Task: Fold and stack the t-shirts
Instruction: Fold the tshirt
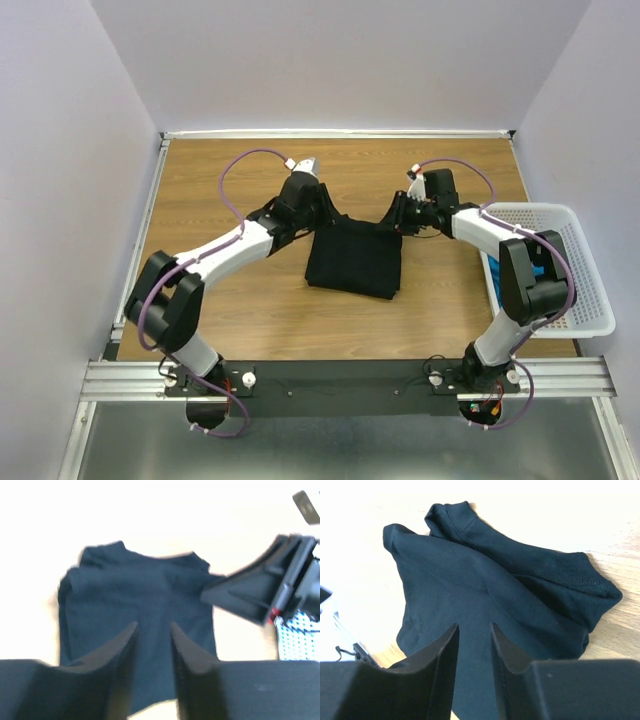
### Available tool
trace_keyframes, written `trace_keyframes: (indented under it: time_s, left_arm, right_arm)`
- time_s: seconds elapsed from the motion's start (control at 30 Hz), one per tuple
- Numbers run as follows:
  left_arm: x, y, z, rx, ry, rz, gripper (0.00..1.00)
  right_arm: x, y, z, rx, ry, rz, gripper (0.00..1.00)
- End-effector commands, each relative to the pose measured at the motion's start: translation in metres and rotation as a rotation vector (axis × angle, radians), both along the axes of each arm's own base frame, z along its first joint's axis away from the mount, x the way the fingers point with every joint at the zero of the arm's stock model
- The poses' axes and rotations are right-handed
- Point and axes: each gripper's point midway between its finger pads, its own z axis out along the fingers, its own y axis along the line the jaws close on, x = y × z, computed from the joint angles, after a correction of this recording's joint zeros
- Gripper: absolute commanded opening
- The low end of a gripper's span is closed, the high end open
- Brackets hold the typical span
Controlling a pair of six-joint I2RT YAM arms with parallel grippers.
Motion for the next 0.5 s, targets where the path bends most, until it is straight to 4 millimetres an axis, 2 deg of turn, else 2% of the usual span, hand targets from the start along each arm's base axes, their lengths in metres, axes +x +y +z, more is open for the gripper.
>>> trace_keyframes:
  time_s: [0.0, 0.03, 0.1, 0.13, 0.23, 0.27, 0.3, 0.37, 0.47]
  left_arm:
    - [0.014, -0.002, -0.039, 0.065, 0.057, -0.050, 0.35]
    - [0.018, -0.003, -0.054, 0.073, 0.086, -0.063, 0.33]
    - [0.030, 0.002, -0.065, 0.071, 0.096, -0.055, 0.31]
    - [0.034, 0.002, -0.077, 0.073, 0.117, -0.063, 0.30]
    - [0.052, 0.011, -0.091, 0.069, 0.129, -0.046, 0.29]
    - [0.057, 0.014, -0.113, 0.085, 0.168, -0.048, 0.27]
    - [0.059, 0.012, -0.108, 0.079, 0.157, -0.055, 0.27]
    - [0.067, 0.015, -0.123, 0.084, 0.182, -0.049, 0.26]
    - [0.073, 0.023, -0.134, 0.076, 0.213, -0.037, 0.26]
  right_arm:
    - [0.007, -0.002, -0.007, 0.033, 0.003, 0.008, 0.37]
    - [0.010, -0.008, -0.012, 0.034, 0.010, -0.004, 0.36]
    - [0.012, -0.013, -0.019, 0.041, 0.023, -0.010, 0.35]
    - [0.016, -0.019, -0.025, 0.037, 0.029, -0.017, 0.34]
    - [0.022, -0.024, -0.034, 0.045, 0.037, -0.021, 0.33]
    - [0.026, -0.031, -0.039, 0.058, 0.054, -0.029, 0.33]
    - [0.026, -0.029, -0.045, 0.067, 0.071, -0.020, 0.33]
    - [0.031, -0.037, -0.058, 0.077, 0.103, -0.038, 0.32]
    - [0.036, -0.043, -0.063, 0.094, 0.117, -0.049, 0.31]
